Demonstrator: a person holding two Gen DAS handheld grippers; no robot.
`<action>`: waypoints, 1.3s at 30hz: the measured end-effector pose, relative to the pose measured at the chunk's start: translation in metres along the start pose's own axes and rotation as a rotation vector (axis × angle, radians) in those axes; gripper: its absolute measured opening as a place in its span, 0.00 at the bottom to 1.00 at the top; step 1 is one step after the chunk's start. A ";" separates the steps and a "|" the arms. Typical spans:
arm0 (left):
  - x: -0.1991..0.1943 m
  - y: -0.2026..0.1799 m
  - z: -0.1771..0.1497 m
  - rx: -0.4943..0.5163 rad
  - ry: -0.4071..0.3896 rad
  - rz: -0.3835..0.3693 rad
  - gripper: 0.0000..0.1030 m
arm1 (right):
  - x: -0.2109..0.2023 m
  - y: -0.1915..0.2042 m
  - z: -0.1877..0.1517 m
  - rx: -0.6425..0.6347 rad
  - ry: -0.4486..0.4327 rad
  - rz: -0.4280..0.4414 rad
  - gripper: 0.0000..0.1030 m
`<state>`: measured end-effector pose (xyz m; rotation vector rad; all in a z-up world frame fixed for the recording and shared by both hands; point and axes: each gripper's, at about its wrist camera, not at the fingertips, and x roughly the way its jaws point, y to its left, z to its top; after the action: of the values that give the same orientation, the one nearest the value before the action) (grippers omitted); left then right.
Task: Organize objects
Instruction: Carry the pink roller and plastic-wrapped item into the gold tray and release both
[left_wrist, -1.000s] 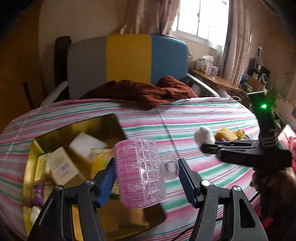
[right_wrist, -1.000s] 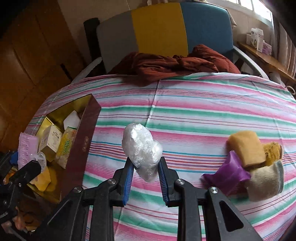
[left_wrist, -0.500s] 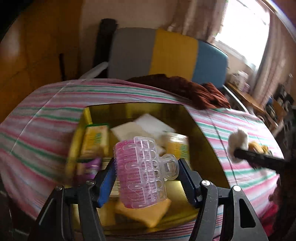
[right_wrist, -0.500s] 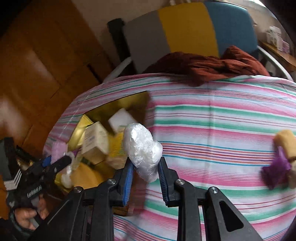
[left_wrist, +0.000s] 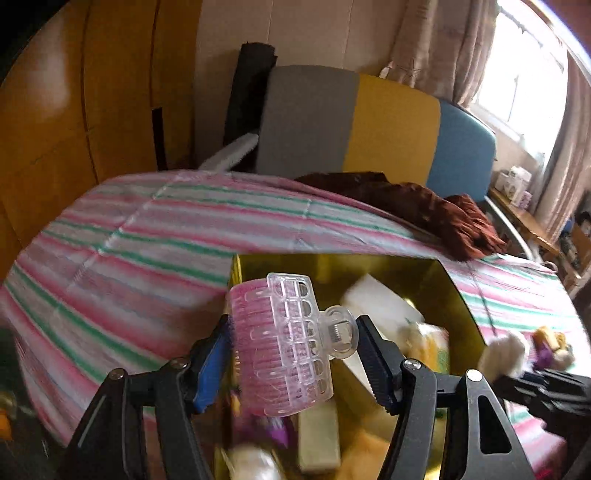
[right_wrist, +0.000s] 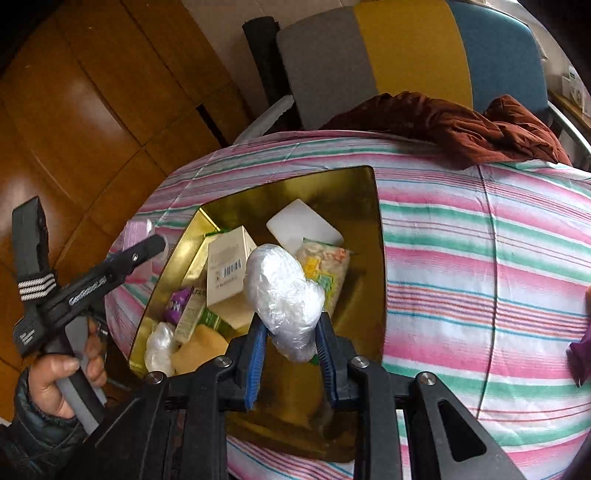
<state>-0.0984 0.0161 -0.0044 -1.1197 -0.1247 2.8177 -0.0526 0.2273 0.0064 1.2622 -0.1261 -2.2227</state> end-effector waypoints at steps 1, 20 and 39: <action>0.004 0.001 0.004 0.000 -0.004 0.004 0.67 | 0.004 0.002 0.005 0.000 -0.003 -0.007 0.27; -0.032 0.030 -0.052 -0.121 0.011 0.059 0.90 | 0.008 0.026 -0.015 -0.021 -0.016 -0.051 0.45; -0.067 -0.025 -0.084 0.034 -0.026 0.035 0.93 | -0.019 0.031 -0.048 -0.050 -0.124 -0.201 0.46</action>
<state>0.0094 0.0352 -0.0167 -1.0893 -0.0595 2.8538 0.0076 0.2205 0.0058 1.1542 0.0099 -2.4598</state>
